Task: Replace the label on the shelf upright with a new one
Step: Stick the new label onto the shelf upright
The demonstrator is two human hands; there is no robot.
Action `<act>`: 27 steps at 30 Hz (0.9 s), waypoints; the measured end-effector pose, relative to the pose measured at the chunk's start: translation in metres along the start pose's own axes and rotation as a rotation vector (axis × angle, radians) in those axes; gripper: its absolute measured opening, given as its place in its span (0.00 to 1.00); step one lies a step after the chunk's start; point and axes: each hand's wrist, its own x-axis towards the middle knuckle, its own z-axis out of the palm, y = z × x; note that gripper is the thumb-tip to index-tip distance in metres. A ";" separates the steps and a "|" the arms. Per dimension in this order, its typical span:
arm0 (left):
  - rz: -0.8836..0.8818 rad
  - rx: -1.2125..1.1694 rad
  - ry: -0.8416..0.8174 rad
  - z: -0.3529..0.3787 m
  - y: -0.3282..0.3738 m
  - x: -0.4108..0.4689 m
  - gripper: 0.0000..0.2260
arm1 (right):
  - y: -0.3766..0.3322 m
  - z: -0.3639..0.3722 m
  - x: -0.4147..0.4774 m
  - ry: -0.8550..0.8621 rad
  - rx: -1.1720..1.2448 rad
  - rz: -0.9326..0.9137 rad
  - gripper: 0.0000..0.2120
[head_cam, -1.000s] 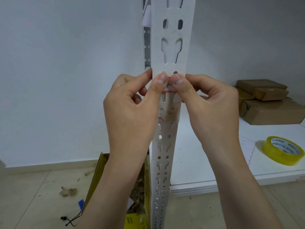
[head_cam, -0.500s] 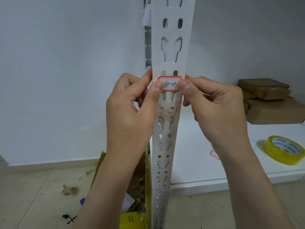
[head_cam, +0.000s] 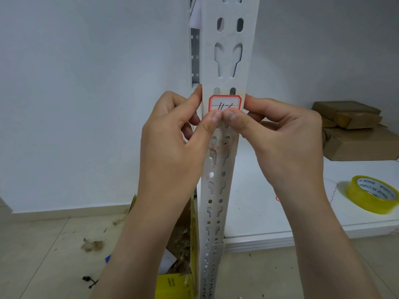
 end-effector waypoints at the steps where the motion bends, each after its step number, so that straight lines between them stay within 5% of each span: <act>1: 0.003 -0.004 0.005 0.000 0.000 0.000 0.20 | 0.000 0.000 0.000 -0.001 0.002 -0.003 0.12; 9: 0.031 -0.027 0.002 -0.001 0.002 -0.002 0.16 | 0.002 -0.007 0.003 -0.075 0.031 -0.002 0.11; 27: -0.018 -0.022 0.068 0.000 0.006 0.010 0.10 | -0.003 0.004 0.005 0.060 0.029 -0.005 0.03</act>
